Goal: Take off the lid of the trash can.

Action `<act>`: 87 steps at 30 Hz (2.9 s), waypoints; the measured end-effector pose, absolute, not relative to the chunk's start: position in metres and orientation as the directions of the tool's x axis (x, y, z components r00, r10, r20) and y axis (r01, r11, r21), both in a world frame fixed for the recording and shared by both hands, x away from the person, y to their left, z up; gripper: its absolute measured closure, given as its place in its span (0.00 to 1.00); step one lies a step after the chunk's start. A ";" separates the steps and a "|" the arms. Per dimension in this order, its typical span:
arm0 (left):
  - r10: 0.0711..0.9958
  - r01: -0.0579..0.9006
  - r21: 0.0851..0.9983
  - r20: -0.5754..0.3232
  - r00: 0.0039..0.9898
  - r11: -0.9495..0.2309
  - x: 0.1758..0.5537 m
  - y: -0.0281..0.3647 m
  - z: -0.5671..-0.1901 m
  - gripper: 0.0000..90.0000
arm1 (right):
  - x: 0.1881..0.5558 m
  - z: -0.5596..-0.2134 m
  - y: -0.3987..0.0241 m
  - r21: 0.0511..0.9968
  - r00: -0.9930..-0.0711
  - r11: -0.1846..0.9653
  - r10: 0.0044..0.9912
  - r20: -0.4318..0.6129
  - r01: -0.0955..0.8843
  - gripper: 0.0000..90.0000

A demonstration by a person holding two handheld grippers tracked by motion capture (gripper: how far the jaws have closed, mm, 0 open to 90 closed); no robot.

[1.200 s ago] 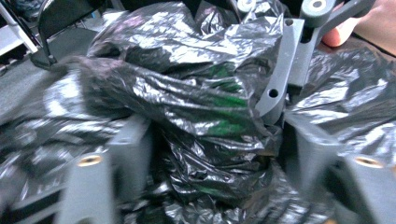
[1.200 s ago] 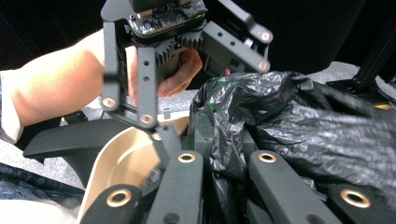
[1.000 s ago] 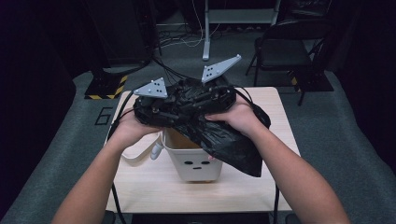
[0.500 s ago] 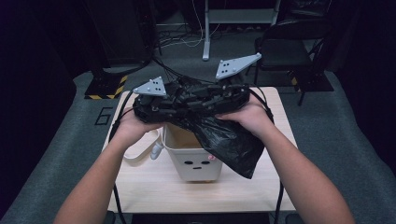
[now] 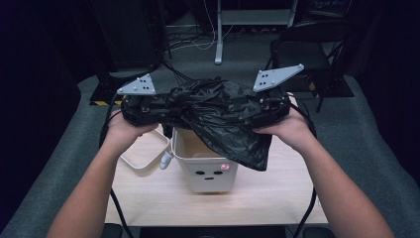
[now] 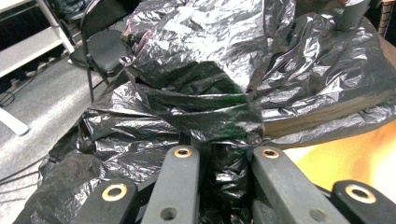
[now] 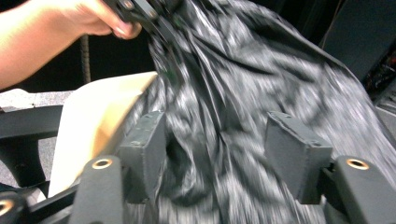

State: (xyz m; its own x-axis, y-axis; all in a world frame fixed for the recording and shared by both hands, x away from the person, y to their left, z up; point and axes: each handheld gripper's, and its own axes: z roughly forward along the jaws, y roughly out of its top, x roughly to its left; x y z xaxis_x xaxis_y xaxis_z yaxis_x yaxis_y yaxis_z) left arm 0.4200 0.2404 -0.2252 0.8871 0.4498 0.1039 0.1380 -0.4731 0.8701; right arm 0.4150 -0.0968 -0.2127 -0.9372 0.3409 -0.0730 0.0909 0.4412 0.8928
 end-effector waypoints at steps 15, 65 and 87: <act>0.483 0.183 0.855 0.088 0.871 -0.485 0.427 0.253 -0.244 0.94 | 0.443 -0.252 -0.103 0.865 -0.889 0.450 0.458 -0.009 0.223 0.22; 0.509 0.098 0.920 0.119 0.852 -0.379 0.404 0.272 -0.203 0.95 | 0.444 -0.219 -0.067 0.914 -0.928 0.360 0.369 0.044 0.186 0.98; 0.424 0.075 0.912 0.114 0.898 -0.403 0.406 0.237 -0.202 0.95 | 0.440 -0.233 -0.015 0.786 -0.975 0.599 0.220 0.020 0.151 0.93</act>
State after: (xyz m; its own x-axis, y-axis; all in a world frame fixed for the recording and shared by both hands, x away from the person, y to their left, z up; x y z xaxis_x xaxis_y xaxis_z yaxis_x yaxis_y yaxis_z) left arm 0.4055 0.2371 -0.2016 0.8984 0.4241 0.1138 0.0745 -0.4027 0.9123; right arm 0.4397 -0.0151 -0.2334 -0.9752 0.2205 0.0197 0.1513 0.5990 0.7863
